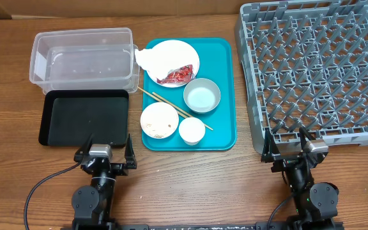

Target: Sort waste into correct bins and load items into the dishwasher

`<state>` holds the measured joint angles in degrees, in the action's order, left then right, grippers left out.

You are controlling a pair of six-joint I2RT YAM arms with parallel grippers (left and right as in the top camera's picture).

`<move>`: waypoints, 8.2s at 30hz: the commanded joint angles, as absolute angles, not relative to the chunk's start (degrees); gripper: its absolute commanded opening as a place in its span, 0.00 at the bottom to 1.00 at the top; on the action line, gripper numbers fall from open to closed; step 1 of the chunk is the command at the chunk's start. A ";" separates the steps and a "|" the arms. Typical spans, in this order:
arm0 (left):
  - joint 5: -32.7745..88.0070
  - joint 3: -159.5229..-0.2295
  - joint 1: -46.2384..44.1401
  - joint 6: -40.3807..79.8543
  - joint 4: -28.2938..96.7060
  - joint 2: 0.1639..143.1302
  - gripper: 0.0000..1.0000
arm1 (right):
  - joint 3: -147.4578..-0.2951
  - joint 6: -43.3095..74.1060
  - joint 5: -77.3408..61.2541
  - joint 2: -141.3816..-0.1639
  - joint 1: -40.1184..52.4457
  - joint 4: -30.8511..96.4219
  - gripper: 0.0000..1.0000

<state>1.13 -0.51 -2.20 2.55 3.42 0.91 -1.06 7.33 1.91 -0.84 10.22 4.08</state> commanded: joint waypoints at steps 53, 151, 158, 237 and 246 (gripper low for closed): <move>20.45 -129.67 -9.85 -13.04 69.69 121.25 1.00 | -63.02 9.02 -3.66 -63.75 10.50 41.78 1.00; 12.14 -175.65 0.25 -11.33 92.86 147.04 1.00 | -63.02 9.02 -4.19 -65.67 10.50 49.01 1.00; 17.50 -173.16 -6.92 -19.11 96.57 147.26 0.93 | -63.02 8.99 -4.19 -65.65 10.50 49.17 1.00; 13.15 -141.67 -12.80 -25.06 83.15 147.87 0.77 | -63.02 8.99 -3.97 -65.71 10.50 49.87 1.00; 17.67 -141.10 -12.93 -25.08 82.21 147.87 0.35 | -63.02 8.99 -3.97 -65.71 10.50 49.82 1.00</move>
